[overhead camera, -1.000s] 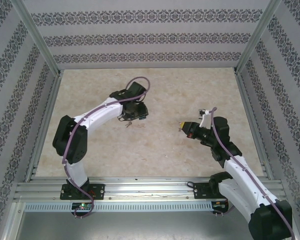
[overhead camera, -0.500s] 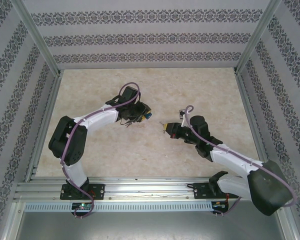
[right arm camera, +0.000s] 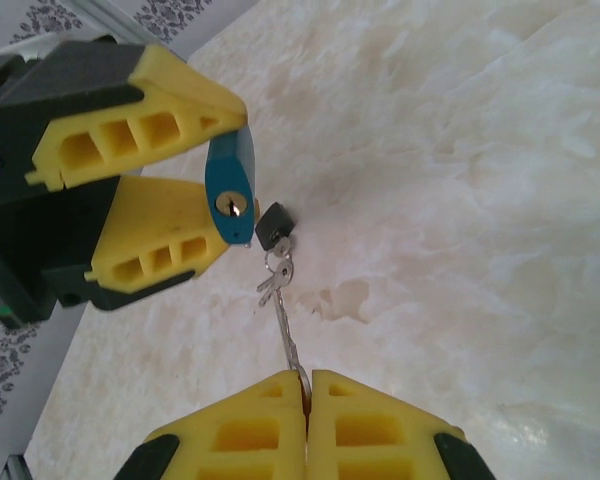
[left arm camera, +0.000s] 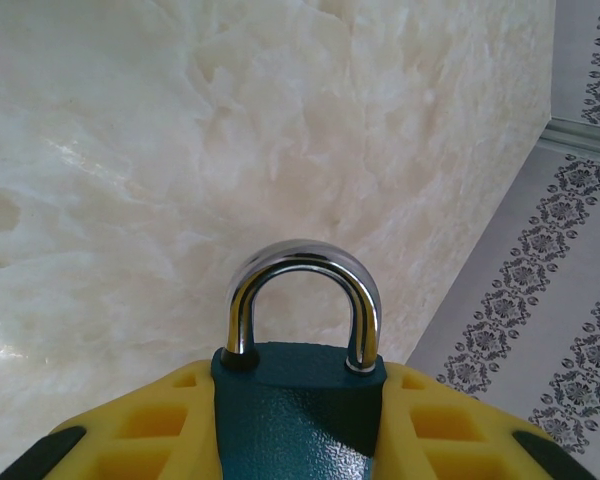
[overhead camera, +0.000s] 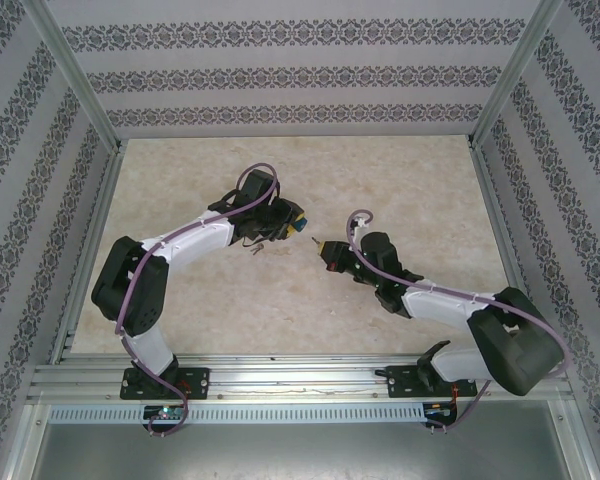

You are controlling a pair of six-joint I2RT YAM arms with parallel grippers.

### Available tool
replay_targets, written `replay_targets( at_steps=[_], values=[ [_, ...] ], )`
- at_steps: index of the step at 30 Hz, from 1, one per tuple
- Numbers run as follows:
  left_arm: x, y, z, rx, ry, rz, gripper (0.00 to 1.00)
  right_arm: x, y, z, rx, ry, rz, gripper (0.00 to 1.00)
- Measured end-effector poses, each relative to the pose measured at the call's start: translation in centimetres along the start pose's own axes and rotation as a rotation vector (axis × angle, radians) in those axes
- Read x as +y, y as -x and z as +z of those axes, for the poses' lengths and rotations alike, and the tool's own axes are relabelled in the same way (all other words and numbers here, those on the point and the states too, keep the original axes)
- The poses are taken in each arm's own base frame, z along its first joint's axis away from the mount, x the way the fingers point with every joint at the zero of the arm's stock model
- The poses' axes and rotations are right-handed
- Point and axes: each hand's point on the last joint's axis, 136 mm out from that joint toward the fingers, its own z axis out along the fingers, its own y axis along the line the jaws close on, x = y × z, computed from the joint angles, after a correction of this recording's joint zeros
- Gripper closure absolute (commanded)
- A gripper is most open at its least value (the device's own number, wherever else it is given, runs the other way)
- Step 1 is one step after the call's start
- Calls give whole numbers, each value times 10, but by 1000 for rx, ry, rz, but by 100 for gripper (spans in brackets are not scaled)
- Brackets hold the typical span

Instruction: Unlock with the key

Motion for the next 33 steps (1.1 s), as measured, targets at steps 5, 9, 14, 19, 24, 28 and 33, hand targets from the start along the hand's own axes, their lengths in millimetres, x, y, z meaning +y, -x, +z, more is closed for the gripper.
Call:
replay_targets(
  at_steps=[5,9,14,19,24,28,33],
  values=[
    [4,-3,2,6,8,-5,75,7,7,9,-16,13,1,100],
    [4,-5,2,13,6,-8,75,13,12,13,-25,30,-3,100],
    [3,-5,2,16,3,-13,75,13,12,17,-24,30,3,100],
    [0,-6,2,22,-11,-12,75,8,8,20,-13,19,9,100],
    [-1,-5,2,20,-13,-14,75,8,9,21,-15,20,10,100],
    [-1,-5,2,18,-16,-13,75,9,9,21,-18,23,9,100],
    [-1,-5,2,18,-16,-13,75,9,9,21,-18,24,10,100]
  ],
)
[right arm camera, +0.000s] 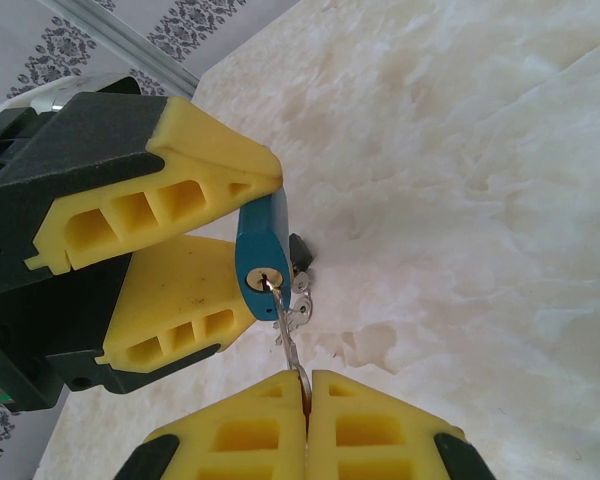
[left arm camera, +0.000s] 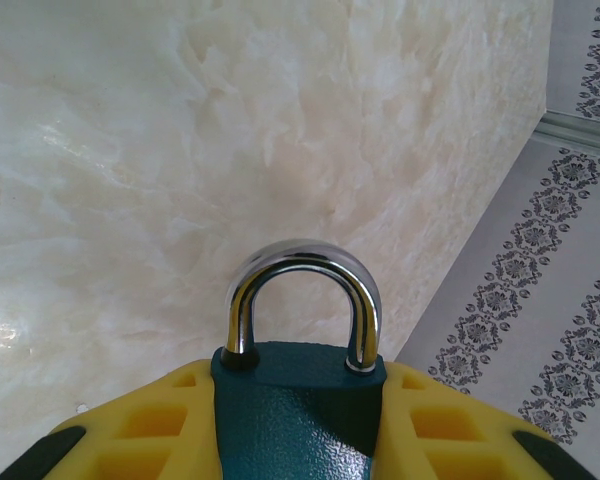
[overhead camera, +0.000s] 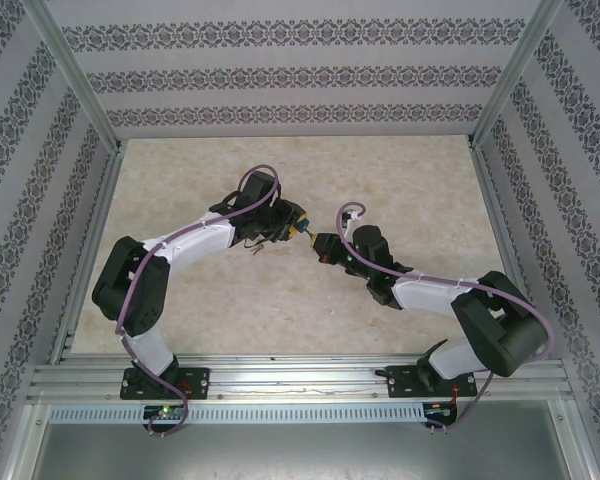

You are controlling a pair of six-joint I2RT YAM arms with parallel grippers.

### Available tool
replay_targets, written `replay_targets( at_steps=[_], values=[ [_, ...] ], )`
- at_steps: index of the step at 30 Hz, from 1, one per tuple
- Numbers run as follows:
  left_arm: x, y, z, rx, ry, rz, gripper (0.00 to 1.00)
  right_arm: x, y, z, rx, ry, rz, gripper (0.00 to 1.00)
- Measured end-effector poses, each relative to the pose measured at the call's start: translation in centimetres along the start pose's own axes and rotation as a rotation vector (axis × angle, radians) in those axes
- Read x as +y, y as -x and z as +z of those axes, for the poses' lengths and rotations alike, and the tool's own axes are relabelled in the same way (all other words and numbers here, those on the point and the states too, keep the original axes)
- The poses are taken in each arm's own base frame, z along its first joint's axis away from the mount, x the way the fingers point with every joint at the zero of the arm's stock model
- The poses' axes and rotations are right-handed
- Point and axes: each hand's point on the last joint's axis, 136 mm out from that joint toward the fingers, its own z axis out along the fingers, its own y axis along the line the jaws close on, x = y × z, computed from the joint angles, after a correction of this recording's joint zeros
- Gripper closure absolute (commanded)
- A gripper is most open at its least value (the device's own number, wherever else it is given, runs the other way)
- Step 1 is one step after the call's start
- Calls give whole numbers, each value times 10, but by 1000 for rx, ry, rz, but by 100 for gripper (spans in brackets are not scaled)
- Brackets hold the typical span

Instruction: Unlock with the key

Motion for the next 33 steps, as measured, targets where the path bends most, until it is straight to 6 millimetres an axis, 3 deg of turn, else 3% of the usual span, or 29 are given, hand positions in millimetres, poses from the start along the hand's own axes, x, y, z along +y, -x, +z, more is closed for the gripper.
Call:
replay_targets(
  at_steps=[33],
  values=[
    [1,0,1,2,2,17,75,1,0,0,2,6,22,100]
  ],
)
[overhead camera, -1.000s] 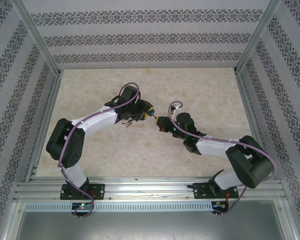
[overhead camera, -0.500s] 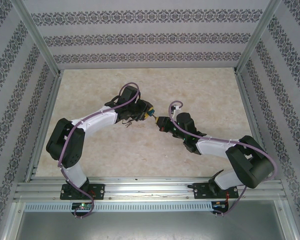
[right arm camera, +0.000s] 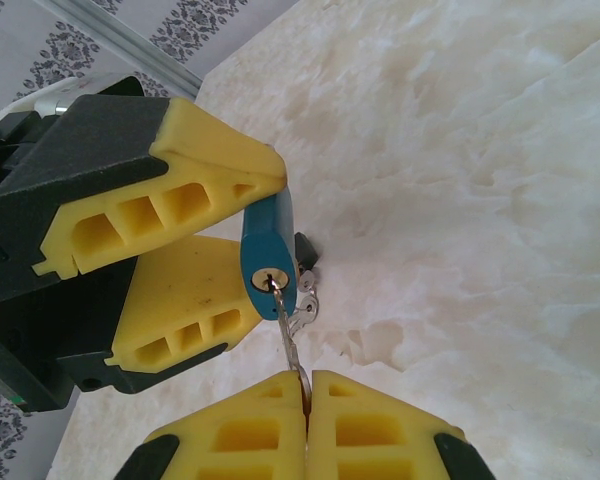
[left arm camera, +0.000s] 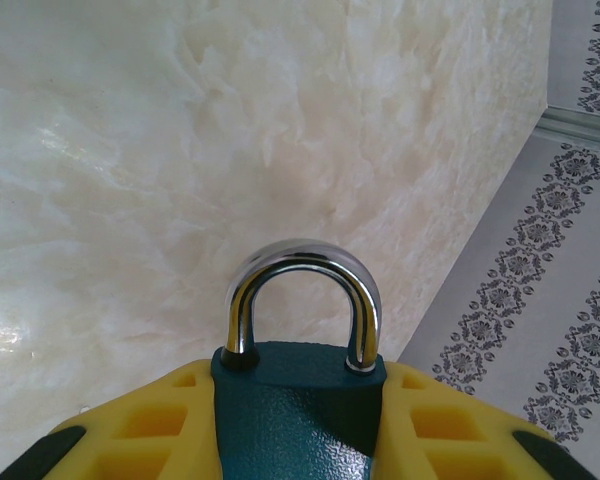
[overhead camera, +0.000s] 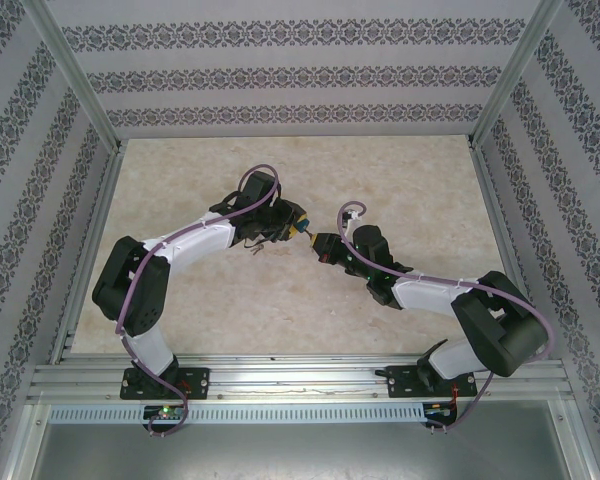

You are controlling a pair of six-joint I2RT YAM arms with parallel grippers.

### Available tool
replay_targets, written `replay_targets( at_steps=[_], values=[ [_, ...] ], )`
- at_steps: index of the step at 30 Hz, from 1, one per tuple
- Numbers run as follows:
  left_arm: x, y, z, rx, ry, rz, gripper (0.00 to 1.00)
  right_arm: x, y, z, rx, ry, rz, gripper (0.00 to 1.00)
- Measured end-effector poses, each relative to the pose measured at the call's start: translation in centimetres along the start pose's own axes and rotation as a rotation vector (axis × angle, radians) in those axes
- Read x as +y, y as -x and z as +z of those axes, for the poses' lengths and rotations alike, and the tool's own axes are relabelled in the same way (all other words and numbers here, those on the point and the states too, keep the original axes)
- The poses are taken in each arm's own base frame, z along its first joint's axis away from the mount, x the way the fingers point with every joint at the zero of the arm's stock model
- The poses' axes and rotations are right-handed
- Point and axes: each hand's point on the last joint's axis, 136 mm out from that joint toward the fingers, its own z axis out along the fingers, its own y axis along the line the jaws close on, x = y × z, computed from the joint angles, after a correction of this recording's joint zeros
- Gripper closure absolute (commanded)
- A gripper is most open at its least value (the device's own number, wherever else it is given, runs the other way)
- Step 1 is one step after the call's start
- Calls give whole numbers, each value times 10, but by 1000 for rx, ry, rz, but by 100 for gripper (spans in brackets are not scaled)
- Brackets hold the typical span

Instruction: Unlock with the key

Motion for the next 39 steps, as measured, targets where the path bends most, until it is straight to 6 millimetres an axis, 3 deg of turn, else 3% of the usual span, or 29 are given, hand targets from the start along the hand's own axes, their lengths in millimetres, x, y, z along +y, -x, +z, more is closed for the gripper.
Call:
replay_targets(
  at_steps=[12,29,39],
  values=[
    [3,-4,5,8,11,18,75,-3,0,-1,8,-27,4,100],
    [-12,3,-2,-59,26,58,77,8,9,6,-17,-87,-6,100],
    [-9,-3,3,-41,49,80,77,1,12,4,-19,-114,-1,100]
  ],
)
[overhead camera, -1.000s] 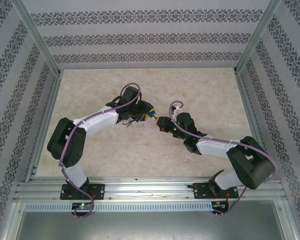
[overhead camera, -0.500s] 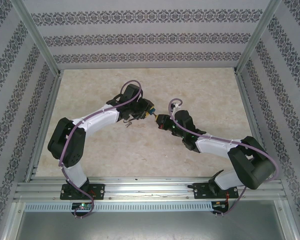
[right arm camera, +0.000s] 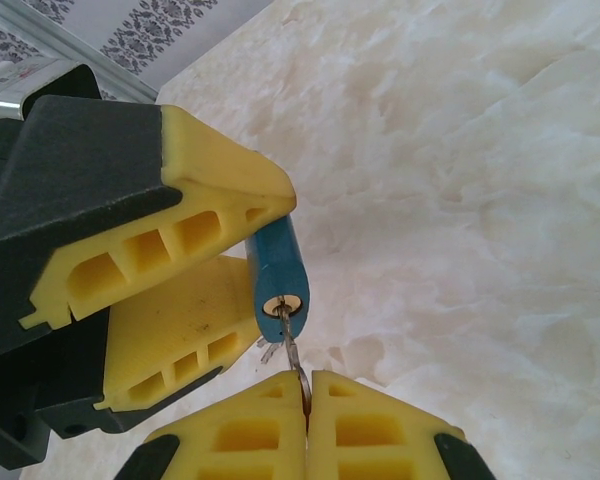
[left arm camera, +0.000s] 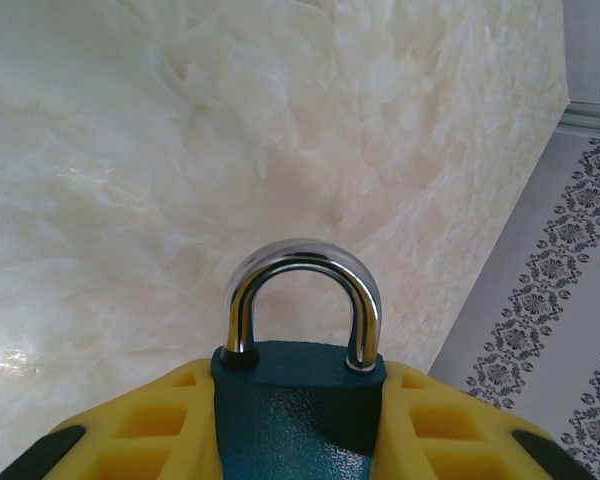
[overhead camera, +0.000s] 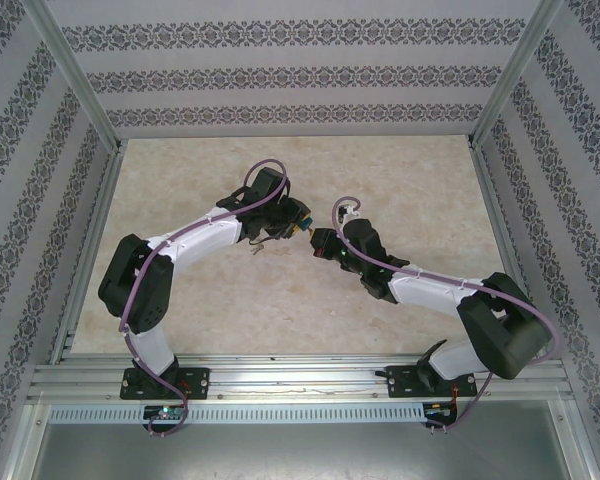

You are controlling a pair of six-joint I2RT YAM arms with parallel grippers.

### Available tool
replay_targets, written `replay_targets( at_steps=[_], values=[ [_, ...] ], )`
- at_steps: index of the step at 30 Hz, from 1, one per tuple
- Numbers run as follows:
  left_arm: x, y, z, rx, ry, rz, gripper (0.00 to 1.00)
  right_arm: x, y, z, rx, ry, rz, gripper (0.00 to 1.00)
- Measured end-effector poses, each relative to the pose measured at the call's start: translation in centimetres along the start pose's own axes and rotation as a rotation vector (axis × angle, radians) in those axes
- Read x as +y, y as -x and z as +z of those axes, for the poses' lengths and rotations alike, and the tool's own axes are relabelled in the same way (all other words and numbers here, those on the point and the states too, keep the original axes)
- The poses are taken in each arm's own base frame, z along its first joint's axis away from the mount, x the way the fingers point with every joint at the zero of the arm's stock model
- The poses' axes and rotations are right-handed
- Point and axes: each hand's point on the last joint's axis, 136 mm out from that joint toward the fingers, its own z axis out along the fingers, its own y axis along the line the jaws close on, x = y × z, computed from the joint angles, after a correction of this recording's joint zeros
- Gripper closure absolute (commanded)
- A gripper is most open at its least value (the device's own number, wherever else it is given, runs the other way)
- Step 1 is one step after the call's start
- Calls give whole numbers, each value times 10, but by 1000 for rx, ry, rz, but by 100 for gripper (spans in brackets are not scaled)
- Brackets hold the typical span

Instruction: Unlock with the key

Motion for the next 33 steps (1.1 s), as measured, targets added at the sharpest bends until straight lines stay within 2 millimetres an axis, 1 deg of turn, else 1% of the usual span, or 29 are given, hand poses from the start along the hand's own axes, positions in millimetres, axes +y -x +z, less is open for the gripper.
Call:
replay_targets(
  at_steps=[6,18,26,30,33],
  values=[
    [-2,-5,1,7,-3,13,78,-1,2,-1,12,13,14,100],
    [-3,-6,-1,9,2,27,78,1,3,-1,11,22,21,100],
    [-4,-7,-1,9,0,29,80,1,4,-1,12,28,37,100],
    [-5,-11,1,7,2,39,81,0,6,2,14,37,45,100],
    [-4,-8,4,-7,6,39,81,-1,7,6,26,37,53,100]
  ],
)
